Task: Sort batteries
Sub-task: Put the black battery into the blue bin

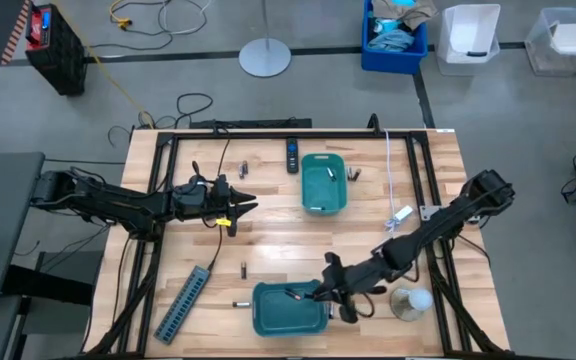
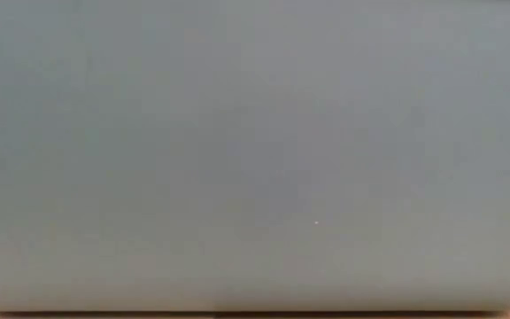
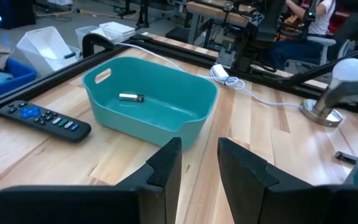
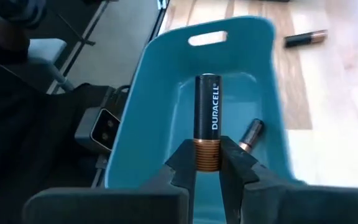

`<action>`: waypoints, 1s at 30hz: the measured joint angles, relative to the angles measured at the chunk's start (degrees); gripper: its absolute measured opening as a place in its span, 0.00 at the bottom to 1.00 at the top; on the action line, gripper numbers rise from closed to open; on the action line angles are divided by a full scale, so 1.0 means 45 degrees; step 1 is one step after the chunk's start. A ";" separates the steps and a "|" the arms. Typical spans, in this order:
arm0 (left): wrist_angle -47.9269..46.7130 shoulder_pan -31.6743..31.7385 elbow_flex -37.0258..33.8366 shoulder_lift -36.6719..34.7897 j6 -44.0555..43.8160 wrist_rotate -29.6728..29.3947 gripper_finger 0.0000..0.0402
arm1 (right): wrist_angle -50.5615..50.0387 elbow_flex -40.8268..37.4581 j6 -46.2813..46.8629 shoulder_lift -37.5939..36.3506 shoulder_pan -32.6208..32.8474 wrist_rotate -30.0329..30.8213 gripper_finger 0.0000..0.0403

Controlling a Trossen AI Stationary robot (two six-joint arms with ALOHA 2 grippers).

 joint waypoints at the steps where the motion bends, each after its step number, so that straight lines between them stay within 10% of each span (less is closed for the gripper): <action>1: 0.0005 0.0000 0.0000 0.0000 -0.0022 0.0005 0.24 | -0.0281 0.0286 0.0055 0.0224 -0.0007 0.0000 0.16; 17: -0.0244 0.0000 0.0000 0.0000 0.0452 0.0601 0.24 | -0.2192 0.1975 -0.0129 0.1007 -0.0042 -0.0273 0.40; 30: -0.1083 0.0000 0.0000 0.0000 0.0685 0.0825 0.24 | -0.5545 0.1975 -0.0650 -0.1095 -0.0047 0.3454 0.40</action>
